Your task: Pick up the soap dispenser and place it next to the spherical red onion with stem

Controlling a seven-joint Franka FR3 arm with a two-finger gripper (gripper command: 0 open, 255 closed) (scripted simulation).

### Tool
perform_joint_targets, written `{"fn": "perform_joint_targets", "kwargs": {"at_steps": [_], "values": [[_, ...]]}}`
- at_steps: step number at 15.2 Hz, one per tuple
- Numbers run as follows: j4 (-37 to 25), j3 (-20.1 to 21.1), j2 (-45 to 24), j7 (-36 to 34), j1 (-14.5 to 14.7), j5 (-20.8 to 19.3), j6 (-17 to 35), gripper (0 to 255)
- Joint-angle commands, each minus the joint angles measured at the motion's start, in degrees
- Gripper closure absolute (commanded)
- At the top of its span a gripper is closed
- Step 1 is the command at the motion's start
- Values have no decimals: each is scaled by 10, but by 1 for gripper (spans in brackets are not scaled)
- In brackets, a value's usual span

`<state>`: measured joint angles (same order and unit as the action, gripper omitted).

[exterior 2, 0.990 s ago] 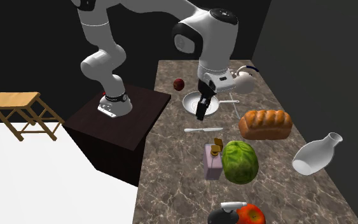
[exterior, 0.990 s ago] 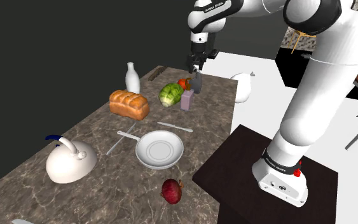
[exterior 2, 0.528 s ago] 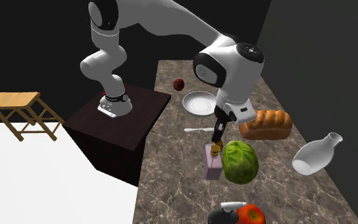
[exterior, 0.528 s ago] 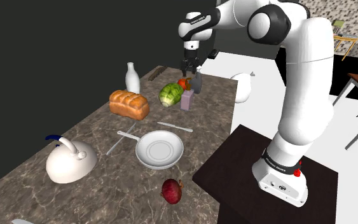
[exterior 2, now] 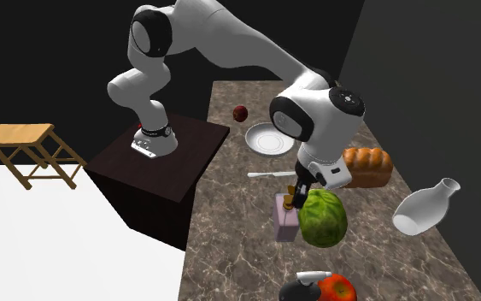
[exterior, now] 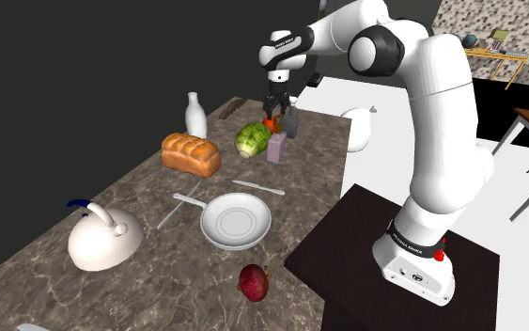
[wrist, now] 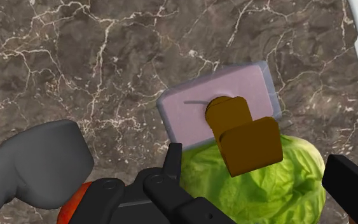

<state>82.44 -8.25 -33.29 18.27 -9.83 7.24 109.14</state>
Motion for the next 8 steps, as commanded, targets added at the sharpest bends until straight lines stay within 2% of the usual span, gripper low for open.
{"fn": "perform_joint_targets", "kwargs": {"at_steps": [1,8], "values": [[9,1,-5,1,0,1,14,0],[17,1,-7,1,1,2,25,0]]}}
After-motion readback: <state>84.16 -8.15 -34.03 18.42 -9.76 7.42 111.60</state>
